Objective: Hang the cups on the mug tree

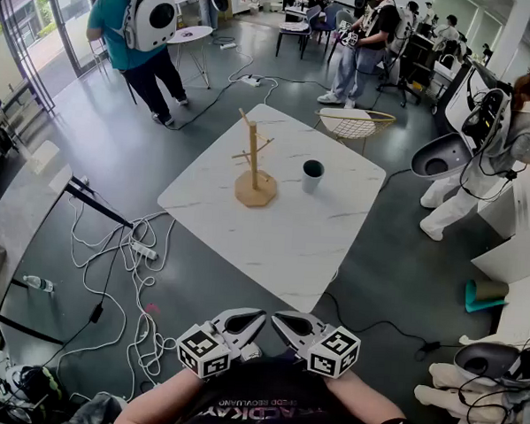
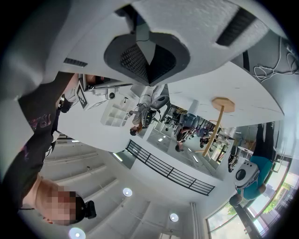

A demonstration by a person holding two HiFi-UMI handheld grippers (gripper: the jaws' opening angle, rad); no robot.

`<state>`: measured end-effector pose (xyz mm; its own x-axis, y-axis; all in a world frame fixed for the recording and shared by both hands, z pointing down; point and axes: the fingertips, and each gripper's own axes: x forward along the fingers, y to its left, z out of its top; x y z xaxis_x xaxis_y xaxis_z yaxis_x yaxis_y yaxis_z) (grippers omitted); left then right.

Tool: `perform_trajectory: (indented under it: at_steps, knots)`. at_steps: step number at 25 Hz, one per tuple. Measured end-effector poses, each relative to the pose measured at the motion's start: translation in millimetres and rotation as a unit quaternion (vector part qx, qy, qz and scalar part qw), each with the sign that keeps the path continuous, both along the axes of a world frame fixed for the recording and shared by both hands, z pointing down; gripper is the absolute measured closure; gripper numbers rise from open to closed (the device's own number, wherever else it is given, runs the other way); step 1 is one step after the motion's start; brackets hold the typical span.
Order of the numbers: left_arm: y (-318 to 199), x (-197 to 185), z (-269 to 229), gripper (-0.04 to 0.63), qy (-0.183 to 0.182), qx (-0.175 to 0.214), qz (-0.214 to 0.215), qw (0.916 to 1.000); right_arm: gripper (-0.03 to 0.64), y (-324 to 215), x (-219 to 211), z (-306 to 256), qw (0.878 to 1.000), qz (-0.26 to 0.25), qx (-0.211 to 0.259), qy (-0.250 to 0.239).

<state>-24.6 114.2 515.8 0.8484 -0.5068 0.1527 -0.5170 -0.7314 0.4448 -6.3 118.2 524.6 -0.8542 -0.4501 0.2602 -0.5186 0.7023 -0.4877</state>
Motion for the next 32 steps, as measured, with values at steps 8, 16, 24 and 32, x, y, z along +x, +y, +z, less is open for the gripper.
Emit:
perform_trajectory:
  at_steps: [8, 16, 24, 32]
  knots:
    - [-0.1, 0.9, -2.4, 0.601, -0.001, -0.001, -0.001, 1.0000, 0.607, -0.5, 0.7, -2.5, 1.000, -0.001, 0.001, 0.000]
    - [1.2, 2.7, -2.0, 0.601, -0.001, -0.002, 0.000, 1.0000, 0.606, -0.3, 4.8, -3.1, 1.000, 0.003, -0.005, -0.016]
    - [3.0, 4.6, -2.1, 0.601, -0.001, -0.003, 0.004, 1.0000, 0.606, 2.1, 3.1, -4.4, 1.000, -0.004, -0.007, -0.021]
    - [4.1, 4.8, 0.3, 0.601, 0.001, -0.007, 0.004, 1.0000, 0.606, 0.4, 4.6, -6.3, 0.999, -0.002, -0.003, -0.035]
